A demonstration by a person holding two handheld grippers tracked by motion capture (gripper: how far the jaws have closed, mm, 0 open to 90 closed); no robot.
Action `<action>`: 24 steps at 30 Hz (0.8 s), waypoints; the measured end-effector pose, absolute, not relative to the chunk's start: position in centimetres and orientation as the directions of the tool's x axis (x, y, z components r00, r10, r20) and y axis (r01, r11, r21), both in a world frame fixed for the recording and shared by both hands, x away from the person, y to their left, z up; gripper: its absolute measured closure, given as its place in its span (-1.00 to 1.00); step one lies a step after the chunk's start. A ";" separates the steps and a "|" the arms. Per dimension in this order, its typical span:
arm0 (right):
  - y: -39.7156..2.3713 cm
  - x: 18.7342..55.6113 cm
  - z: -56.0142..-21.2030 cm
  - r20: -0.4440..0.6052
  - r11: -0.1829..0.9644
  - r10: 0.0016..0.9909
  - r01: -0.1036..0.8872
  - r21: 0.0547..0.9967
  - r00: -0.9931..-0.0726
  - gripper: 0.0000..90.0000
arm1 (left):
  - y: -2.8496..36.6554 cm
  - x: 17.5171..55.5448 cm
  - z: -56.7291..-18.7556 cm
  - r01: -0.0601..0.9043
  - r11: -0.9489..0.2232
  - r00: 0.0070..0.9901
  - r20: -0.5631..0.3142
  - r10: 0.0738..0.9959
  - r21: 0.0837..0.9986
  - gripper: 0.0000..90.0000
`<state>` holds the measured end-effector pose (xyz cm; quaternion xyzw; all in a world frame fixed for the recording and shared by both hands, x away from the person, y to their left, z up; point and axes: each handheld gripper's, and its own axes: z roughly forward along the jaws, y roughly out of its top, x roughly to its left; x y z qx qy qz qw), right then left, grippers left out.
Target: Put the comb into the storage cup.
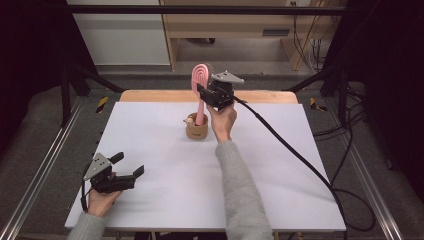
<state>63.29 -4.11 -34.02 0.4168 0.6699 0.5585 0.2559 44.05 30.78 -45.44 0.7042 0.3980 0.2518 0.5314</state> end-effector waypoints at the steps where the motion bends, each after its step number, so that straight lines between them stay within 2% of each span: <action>1: -4.0 63.3 -34.1 0.126 0.027 0.844 0.276 0.961 -0.521 0.42 | 30.8 44.1 -45.4 0.293 -0.118 0.556 -0.068 0.828 0.949 -0.93; 24: -2.9 63.0 -36.1 0.123 0.049 0.846 0.306 0.951 -0.518 0.42 | 30.8 44.0 -45.4 0.292 -0.119 0.555 -0.067 0.829 0.949 -0.93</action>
